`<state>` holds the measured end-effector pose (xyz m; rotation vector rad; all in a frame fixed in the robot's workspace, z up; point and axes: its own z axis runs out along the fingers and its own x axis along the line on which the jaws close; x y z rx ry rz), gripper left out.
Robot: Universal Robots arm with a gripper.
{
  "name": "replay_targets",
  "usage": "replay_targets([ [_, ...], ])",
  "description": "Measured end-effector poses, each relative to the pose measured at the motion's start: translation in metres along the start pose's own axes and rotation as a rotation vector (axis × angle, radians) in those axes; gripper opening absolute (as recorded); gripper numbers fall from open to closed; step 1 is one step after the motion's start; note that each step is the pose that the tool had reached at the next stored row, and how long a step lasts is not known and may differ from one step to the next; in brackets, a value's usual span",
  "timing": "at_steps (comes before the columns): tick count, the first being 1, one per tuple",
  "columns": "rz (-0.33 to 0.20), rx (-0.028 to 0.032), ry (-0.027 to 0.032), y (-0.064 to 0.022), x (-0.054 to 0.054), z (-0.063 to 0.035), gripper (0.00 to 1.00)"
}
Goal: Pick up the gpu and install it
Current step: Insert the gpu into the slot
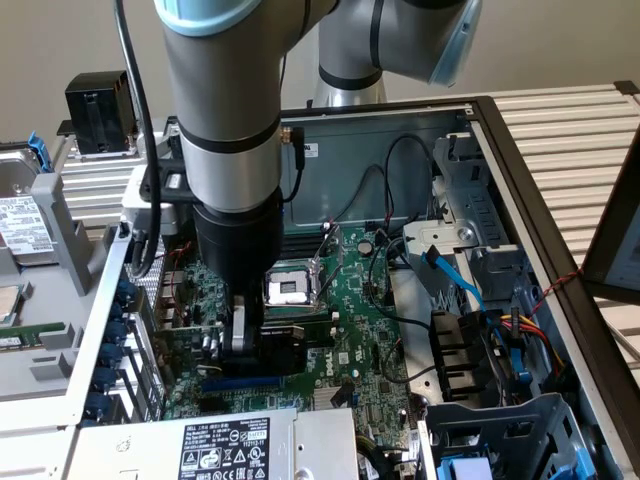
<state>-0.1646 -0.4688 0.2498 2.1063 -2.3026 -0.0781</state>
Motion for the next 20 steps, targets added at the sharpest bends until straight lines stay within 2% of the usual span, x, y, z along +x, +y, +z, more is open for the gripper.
replay_targets([
  [2,-0.001,-0.0022,0.0007,0.0,0.0,-0.0001,0.27],
  [4,-0.001,-0.0093,0.0026,-0.0003,-0.0001,0.0,0.27],
  [15,-0.009,-0.0098,0.0052,-0.0004,-0.0006,0.0,0.27],
  [20,-0.015,-0.0093,0.0125,-0.0002,-0.0026,0.0,0.27],
])
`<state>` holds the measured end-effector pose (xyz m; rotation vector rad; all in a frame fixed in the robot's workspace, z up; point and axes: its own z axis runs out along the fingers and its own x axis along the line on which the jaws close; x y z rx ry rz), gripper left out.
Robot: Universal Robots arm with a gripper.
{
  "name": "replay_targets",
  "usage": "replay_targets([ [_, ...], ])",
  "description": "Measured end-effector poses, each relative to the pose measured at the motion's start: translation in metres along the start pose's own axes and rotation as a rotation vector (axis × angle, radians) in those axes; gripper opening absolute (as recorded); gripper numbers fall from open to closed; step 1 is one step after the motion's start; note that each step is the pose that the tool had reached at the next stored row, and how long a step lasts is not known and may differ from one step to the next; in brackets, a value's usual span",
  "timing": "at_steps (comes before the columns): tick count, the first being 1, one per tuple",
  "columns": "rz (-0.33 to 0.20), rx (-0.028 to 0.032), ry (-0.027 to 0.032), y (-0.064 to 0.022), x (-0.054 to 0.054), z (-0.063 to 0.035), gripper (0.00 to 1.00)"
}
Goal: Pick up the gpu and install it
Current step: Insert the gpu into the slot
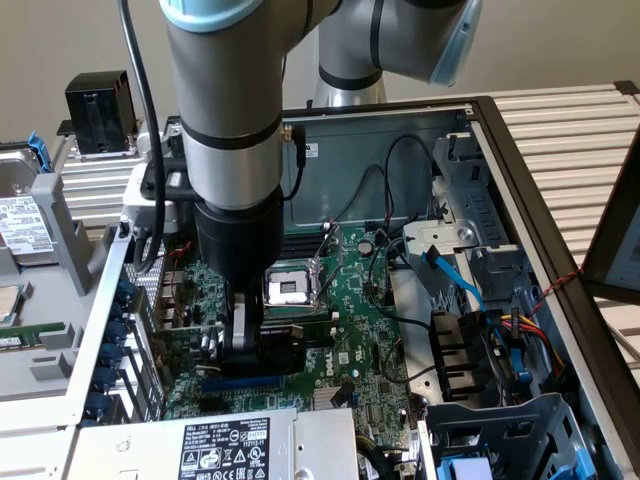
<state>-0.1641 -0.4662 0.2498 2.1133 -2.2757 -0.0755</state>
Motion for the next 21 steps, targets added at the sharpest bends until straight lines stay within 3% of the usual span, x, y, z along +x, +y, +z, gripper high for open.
replay_targets([
  [3,-0.001,0.0002,0.0029,0.0001,-0.0013,0.0,0.27],
  [21,-0.002,0.0002,0.0029,0.0016,-0.0034,0.0001,0.27],
])
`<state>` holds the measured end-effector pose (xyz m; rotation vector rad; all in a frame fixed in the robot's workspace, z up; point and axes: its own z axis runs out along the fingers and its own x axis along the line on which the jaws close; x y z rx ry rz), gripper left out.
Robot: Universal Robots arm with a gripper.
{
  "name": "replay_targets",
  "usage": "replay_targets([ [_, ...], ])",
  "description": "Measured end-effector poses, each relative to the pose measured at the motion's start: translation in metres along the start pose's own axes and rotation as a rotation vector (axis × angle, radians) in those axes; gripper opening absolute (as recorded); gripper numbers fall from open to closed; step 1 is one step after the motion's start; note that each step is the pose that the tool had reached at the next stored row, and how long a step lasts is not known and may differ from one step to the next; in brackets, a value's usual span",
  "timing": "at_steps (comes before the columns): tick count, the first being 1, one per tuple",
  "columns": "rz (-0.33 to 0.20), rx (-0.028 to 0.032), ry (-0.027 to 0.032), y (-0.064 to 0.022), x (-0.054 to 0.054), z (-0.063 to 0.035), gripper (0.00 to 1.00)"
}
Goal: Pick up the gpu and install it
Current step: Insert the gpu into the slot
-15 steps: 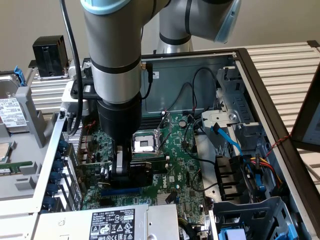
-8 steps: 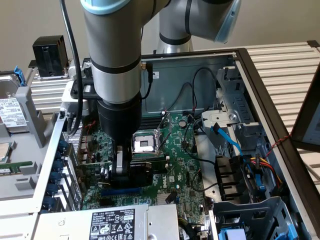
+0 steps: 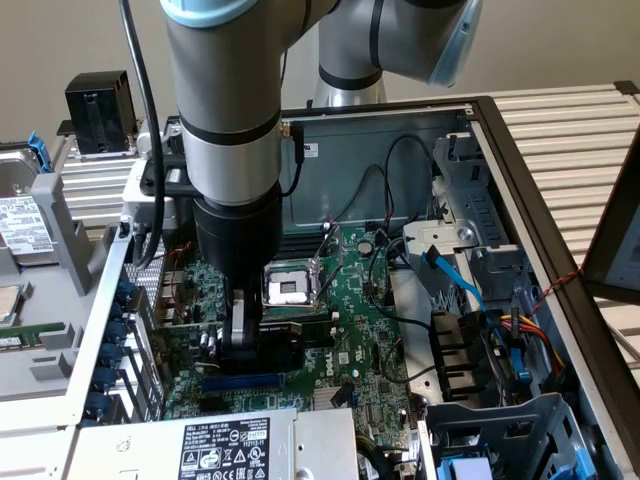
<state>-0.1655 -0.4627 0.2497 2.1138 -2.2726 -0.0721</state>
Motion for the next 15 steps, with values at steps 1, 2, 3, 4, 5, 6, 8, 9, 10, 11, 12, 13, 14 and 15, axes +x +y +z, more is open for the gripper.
replay_targets([
  [1,0.0,0.0,0.0,0.0003,-0.0001,0.0,0.27],
  [2,0.0,0.0,0.0001,0.0006,-0.0001,0.0,0.27],
  [3,-0.001,-0.0001,0.0002,0.0008,-0.0002,0.0001,0.27],
  [4,-0.002,-0.0001,0.0002,0.0009,-0.0002,0.0001,0.27],
  [5,-0.002,-0.0001,0.0002,0.0012,-0.0002,0.0002,0.27],
  [6,-0.003,-0.0001,0.0003,0.0014,-0.0002,0.0003,0.27],
  [8,-0.006,-0.0001,0.0005,0.0016,-0.0002,0.0003,0.27],
  [9,-0.006,-0.0001,0.0005,0.0016,-0.0002,0.0003,0.27],
  [10,-0.006,-0.0001,0.0005,0.0016,-0.0002,0.0003,0.27],
  [11,-0.006,-0.0001,0.0005,0.0016,-0.0002,0.0003,0.27],
  [12,-0.006,-0.0001,0.0004,0.0016,-0.0002,0.0003,0.27],
  [13,-0.006,0.0,0.0002,0.0016,-0.0003,0.0004,0.27],
  [14,-0.006,0.0,0.0001,0.0016,-0.0003,0.0004,0.27],
  [15,-0.006,-0.0001,0.0001,0.0017,-0.0003,0.0004,0.27],
])
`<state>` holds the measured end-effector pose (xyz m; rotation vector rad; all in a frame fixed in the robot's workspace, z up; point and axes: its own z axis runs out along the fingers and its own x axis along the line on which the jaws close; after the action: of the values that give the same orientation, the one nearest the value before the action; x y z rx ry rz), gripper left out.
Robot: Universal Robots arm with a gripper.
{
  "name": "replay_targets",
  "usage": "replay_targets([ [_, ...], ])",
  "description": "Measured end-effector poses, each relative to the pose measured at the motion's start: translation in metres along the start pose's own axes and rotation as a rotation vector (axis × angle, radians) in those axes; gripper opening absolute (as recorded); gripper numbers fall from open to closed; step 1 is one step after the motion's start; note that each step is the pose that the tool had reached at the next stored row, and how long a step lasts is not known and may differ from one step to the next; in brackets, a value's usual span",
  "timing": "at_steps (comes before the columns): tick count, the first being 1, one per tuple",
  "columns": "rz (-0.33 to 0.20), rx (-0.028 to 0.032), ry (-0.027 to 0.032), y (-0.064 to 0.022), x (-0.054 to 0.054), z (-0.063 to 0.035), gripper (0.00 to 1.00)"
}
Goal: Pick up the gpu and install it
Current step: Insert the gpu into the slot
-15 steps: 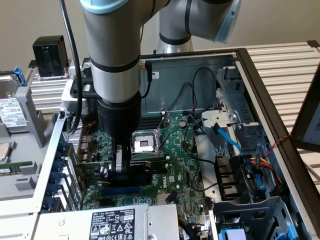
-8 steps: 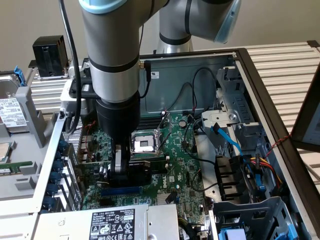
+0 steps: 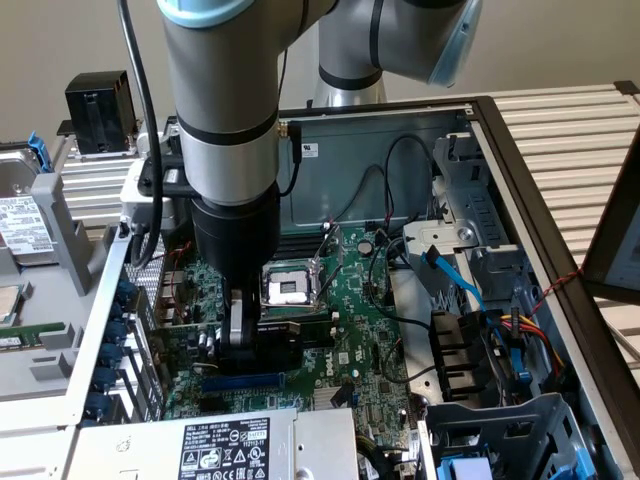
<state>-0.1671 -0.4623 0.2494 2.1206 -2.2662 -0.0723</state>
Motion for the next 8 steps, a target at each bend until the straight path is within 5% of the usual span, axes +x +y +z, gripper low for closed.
replay_targets([
  [8,0.0,-0.0001,0.0002,0.002,-0.0013,0.0008,0.27],
])
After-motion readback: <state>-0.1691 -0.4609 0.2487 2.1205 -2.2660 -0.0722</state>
